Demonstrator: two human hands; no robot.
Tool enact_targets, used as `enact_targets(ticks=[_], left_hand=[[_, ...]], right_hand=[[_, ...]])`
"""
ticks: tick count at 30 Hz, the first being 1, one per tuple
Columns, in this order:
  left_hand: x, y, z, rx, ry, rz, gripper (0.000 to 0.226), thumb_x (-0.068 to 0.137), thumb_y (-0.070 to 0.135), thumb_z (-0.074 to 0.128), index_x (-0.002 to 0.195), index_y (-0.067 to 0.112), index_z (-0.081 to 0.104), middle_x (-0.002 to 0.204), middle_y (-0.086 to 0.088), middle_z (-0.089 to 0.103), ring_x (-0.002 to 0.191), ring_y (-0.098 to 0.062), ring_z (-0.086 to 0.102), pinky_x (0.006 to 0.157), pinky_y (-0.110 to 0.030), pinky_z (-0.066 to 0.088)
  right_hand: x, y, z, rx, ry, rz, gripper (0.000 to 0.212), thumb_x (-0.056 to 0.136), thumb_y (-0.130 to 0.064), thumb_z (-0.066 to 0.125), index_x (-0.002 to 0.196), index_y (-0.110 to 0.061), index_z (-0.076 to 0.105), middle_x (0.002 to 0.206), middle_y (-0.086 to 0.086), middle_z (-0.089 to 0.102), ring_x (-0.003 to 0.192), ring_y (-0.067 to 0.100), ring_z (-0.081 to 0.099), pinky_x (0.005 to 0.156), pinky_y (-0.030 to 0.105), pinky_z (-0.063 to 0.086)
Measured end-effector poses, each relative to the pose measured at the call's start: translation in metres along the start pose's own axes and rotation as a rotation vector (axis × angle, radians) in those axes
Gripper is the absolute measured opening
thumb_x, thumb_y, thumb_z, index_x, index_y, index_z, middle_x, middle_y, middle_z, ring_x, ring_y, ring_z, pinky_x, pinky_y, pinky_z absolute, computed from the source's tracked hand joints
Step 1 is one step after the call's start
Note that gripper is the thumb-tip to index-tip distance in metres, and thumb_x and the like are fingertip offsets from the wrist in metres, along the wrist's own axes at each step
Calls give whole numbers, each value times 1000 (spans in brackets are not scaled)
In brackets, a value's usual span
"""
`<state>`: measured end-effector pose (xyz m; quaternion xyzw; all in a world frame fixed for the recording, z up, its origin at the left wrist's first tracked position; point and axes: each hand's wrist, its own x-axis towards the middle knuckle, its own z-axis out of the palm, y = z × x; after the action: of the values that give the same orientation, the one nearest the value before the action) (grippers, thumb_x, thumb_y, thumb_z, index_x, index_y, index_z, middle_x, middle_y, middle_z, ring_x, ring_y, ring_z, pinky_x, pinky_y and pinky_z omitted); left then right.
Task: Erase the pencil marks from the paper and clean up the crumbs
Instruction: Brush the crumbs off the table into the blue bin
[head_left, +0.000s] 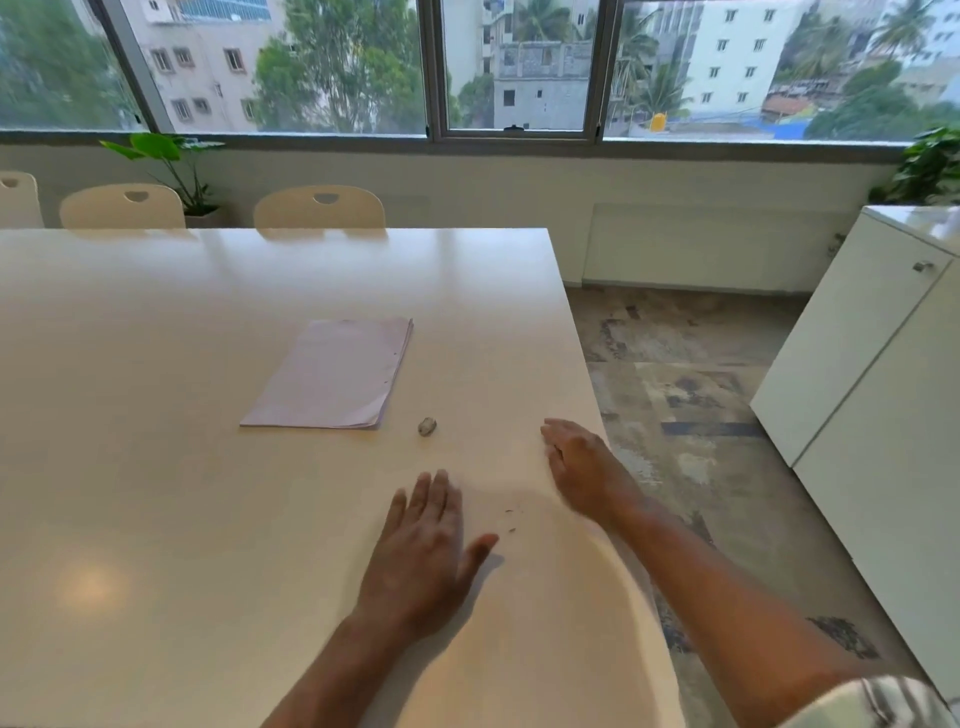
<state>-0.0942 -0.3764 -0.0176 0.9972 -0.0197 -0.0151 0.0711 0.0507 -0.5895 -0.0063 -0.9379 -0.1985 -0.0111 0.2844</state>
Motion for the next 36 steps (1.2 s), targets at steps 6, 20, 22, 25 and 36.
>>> enact_targets(ticks=[6,20,22,25,36], left_hand=[[7,56,-2,-31,-96,168,100,100,80,4,168,7,-5,175,-11,-15,162,-23,-19,129,-43,-15],[-3,48,-18,-310,87,137,84,103,65,7,169,13,4,177,-3,-6,161,-14,-17,127,-29,-16],[-6,27,-15,-186,-1,5,91,99,69,-1,169,10,1,177,-7,-8,162,-18,-17,130,-35,-13],[-7,27,-6,-83,-95,-34,96,96,71,-3,168,7,-3,177,-11,-11,162,-23,-18,132,-43,-9],[23,134,6,-127,-93,97,83,109,64,9,167,6,-7,176,-12,-14,161,-22,-20,129,-40,-15]], right_hand=[[8,9,-3,153,-21,56,36,110,-11,48,143,-7,63,155,9,57,148,21,49,121,20,25],[10,13,-14,706,32,237,48,93,-19,54,139,-6,65,141,6,64,133,16,55,94,7,45],[8,11,-17,645,28,201,60,85,-30,50,139,-9,66,141,2,65,136,14,55,107,18,43],[6,12,-18,561,35,150,63,87,-37,48,141,-11,65,146,3,64,138,16,55,118,32,40],[10,18,-28,572,-133,109,73,95,-56,37,150,-14,57,157,3,54,146,14,45,126,37,31]])
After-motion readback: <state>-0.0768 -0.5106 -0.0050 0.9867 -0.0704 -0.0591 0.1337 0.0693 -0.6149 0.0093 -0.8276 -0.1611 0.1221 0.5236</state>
